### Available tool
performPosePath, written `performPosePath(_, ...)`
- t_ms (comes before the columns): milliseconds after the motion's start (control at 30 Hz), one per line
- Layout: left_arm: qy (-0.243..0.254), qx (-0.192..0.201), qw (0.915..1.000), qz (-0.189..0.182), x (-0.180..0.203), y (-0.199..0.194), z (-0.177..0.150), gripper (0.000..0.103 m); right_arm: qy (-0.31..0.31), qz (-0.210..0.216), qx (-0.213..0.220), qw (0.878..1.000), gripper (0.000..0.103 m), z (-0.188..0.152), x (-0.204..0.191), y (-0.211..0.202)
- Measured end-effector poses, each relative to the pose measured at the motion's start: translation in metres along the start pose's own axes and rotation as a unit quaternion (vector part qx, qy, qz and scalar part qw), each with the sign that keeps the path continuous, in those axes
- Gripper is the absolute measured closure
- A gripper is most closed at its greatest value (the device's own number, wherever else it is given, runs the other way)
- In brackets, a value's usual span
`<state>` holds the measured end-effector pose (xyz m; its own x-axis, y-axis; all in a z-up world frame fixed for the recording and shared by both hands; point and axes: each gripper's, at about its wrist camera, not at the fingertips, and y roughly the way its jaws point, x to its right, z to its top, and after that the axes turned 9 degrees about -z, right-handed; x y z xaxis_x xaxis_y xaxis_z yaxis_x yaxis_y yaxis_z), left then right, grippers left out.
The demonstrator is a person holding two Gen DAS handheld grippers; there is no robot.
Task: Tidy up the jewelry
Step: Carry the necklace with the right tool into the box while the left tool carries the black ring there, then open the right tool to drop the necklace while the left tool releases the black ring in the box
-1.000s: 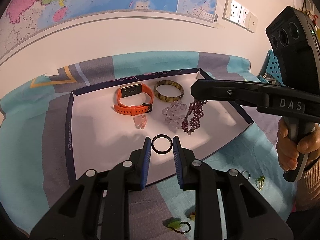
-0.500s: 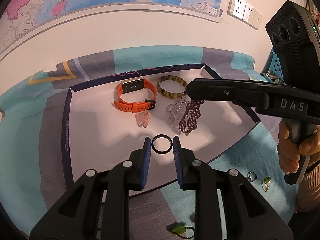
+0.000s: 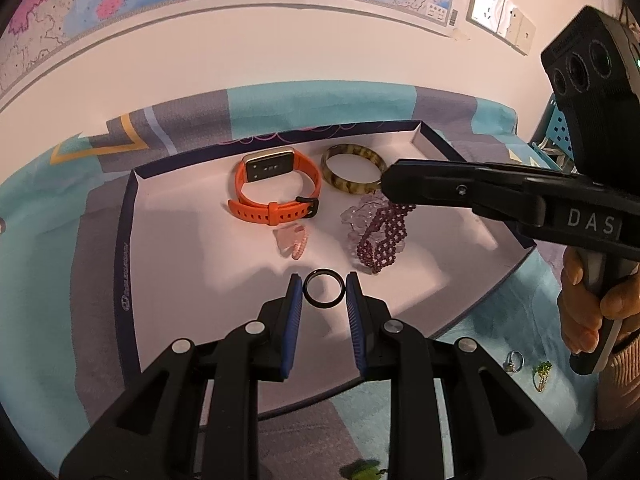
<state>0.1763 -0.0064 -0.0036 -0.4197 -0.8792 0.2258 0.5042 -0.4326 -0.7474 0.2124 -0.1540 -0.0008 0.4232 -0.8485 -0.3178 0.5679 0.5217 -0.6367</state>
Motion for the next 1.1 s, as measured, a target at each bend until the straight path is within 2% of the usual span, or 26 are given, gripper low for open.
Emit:
performPosePath(433, -0.004, -0.021, 0.9998, 0.006, -0.005, 0.02, 0.007, 0.08, 0.013, -0.033, -0.012, 0.999, 0.092, -0.004, 0.017, 0.01)
performPosePath(767, -0.006, -0.018, 0.9998, 0.006, -0.007, 0.023, 0.01, 0.08, 0.021, -0.043, -0.024, 0.999, 0.09, -0.008, 0.023, 0.016)
performPosePath(933, -0.005, -0.011, 0.9999, 0.006, -0.006, 0.02, 0.009, 0.068, 0.024, -0.047, -0.02, 0.998, 0.089, -0.007, 0.024, 0.014)
performPosePath(1000, -0.007, -0.006, 0.9999, 0.005, -0.007, 0.017, 0.009, 0.067, 0.026, -0.047, -0.018, 0.998, 0.088, -0.007, 0.025, 0.013)
performPosePath(1100, -0.006, 0.006, 0.9999, 0.009, -0.006, 0.008, 0.009, 0.061, 0.028, -0.047, -0.015, 0.998, 0.088, -0.006, 0.026, 0.01)
